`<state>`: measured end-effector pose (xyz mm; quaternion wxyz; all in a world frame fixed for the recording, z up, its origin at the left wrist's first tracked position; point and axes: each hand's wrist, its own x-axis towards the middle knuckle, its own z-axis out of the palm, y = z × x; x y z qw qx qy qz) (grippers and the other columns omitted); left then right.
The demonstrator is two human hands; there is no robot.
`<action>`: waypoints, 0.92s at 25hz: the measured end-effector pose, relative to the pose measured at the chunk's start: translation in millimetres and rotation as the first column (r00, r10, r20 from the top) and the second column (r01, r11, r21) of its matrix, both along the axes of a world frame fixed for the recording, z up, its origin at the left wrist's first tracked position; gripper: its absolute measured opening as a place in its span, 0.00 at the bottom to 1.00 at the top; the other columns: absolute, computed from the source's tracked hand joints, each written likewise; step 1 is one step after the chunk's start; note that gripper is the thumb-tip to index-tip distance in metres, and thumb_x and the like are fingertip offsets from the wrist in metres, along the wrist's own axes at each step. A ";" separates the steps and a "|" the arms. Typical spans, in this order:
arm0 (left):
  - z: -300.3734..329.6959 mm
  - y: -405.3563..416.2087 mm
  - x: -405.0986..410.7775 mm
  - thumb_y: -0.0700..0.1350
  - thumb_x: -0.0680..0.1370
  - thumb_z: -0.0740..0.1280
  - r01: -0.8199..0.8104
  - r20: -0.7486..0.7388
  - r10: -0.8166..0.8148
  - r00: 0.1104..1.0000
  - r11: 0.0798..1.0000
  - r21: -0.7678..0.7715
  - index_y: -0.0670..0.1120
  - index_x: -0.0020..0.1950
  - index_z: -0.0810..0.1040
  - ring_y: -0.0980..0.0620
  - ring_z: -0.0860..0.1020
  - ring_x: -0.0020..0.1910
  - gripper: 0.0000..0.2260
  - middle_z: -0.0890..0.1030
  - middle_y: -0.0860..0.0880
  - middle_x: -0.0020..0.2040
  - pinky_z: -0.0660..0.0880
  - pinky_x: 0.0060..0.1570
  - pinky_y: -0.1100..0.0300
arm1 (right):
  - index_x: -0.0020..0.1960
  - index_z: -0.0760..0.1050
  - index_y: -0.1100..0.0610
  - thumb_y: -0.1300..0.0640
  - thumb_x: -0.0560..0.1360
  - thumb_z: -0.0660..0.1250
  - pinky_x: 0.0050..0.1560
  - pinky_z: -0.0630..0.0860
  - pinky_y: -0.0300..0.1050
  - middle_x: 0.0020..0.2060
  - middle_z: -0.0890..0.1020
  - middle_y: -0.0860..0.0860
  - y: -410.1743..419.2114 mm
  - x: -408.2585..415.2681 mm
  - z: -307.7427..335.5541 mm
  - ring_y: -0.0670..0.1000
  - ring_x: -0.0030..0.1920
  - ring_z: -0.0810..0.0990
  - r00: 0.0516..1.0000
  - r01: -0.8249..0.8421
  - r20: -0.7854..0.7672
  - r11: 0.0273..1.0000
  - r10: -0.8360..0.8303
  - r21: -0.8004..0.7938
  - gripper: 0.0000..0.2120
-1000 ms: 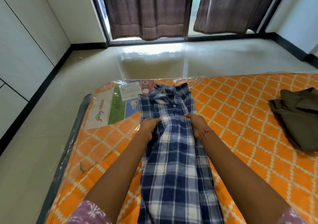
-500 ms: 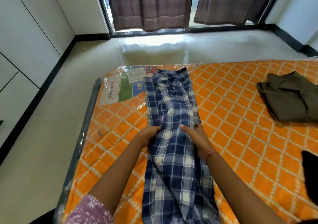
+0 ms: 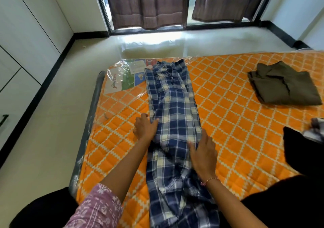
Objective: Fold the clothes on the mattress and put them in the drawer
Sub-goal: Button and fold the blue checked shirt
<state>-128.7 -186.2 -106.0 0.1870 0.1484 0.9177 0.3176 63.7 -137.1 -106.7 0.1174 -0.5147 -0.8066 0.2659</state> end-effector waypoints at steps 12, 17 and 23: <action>-41.1 -33.9 45.8 0.74 0.72 0.53 0.610 0.082 -0.663 0.744 0.623 -0.490 0.53 0.76 0.34 0.45 0.31 0.75 0.45 0.29 0.46 0.75 0.35 0.68 0.35 | 0.63 0.68 0.62 0.58 0.73 0.66 0.31 0.70 0.44 0.50 0.80 0.59 -9.8 20.1 18.9 0.56 0.42 0.77 0.554 -0.541 0.421 0.695 0.718 -0.473 0.20; -44.3 -48.2 80.1 0.74 0.72 0.49 0.682 -0.078 -0.810 0.581 0.537 -0.497 0.54 0.76 0.34 0.46 0.30 0.74 0.43 0.29 0.46 0.75 0.32 0.68 0.36 | 0.58 0.76 0.61 0.53 0.79 0.60 0.42 0.74 0.46 0.54 0.81 0.59 15.3 -3.9 20.0 0.56 0.48 0.79 0.783 -0.515 0.300 0.839 0.544 -0.176 0.15; -52.7 -77.5 102.8 0.77 0.69 0.44 0.611 -0.111 -0.723 0.681 0.646 -0.459 0.56 0.76 0.33 0.49 0.29 0.73 0.43 0.28 0.49 0.74 0.32 0.70 0.39 | 0.75 0.33 0.44 0.34 0.78 0.44 0.73 0.35 0.62 0.75 0.32 0.49 1.5 17.7 -49.0 0.51 0.75 0.32 0.673 -0.615 0.454 0.783 0.585 -0.097 0.33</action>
